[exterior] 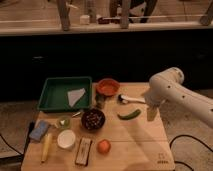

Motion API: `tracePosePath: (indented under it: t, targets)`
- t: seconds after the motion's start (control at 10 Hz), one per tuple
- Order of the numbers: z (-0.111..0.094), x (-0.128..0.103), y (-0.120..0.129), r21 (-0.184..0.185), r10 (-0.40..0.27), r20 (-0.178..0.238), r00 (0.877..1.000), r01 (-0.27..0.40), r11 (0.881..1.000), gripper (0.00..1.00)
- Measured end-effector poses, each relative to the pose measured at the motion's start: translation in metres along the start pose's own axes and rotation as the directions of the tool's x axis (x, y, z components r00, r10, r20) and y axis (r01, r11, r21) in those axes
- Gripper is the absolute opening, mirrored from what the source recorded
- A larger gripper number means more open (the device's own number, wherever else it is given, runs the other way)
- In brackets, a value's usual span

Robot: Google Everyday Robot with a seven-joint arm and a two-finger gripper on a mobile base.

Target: Place pepper in paper cup

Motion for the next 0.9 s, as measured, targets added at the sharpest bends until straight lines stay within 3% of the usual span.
tracePosePath:
  t: [0.9]
  targets:
    - [0.045, -0.013, -0.011, -0.006, -0.056, 0.068, 0.996, 0.057, 0.998, 0.80]
